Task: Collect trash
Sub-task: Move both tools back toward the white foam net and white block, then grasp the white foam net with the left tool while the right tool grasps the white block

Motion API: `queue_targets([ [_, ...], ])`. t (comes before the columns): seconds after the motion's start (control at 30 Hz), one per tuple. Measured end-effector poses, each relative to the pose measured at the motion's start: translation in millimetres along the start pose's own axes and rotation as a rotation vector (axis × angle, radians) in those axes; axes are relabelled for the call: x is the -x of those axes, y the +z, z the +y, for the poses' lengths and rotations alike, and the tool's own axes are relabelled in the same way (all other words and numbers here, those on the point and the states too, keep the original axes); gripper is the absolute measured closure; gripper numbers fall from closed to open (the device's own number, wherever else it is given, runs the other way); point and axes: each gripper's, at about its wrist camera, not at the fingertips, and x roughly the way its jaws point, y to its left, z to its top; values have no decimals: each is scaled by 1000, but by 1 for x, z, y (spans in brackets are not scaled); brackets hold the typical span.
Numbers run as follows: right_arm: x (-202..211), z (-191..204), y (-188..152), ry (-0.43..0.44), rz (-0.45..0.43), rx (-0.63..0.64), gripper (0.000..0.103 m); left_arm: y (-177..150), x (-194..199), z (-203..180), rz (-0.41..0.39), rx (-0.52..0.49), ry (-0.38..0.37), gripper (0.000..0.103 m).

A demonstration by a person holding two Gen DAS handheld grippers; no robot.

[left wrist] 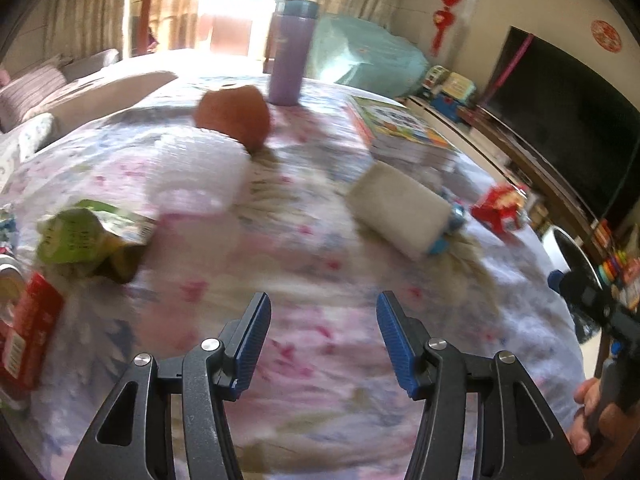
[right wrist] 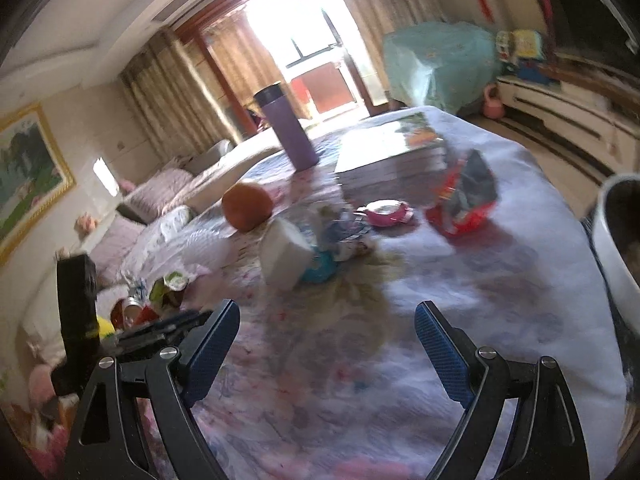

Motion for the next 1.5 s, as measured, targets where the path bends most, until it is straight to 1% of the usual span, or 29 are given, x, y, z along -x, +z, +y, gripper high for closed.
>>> queue_targets([
  [0.2,-23,27,7,36,23,85,13,21,4,22,-35,25,42,45],
  [0.3,-35,37,11,45,33,122,13,31,6,29,-51,15,59,37],
  [0.33,-39,39,12,49,36,131,13,34,5,30,-55,11,69,36],
  [0.43,-50,46,18,64,42,164,13,46,-2,35,-61,3,102,36],
  [0.53,-62,53,24,59,48,206,13,57,-10,43,-58,9,135,34],
  [0.6,-70,56,26,51,53,230,13,63,-17,49,-56,17,151,27],
  [0.77,-91,60,28,31,72,278,15,72,-44,62,-26,39,161,27],
  [0.87,-103,63,26,5,95,314,20,75,-59,64,-6,42,164,29],
  [0.9,-106,64,25,-1,104,323,23,75,-64,65,1,40,164,33],
  [0.93,-111,64,24,-11,121,335,28,76,-70,67,9,40,160,37],
  [0.97,-115,65,22,-18,137,341,32,76,-74,67,18,40,154,44],
  [1.0,-117,65,21,-24,148,344,43,76,-77,67,25,39,146,50],
  [1.03,-120,63,19,-33,163,343,50,76,-79,67,23,33,142,54],
  [1.1,-120,60,18,-27,164,330,51,76,-80,66,20,22,133,68],
  [1.17,-116,57,18,-18,157,311,52,76,-78,64,14,13,126,74],
  [1.3,-101,51,20,13,134,257,53,69,-64,57,-5,5,105,77],
  [1.5,-71,44,23,50,88,199,53,59,-41,40,-30,-13,50,78],
])
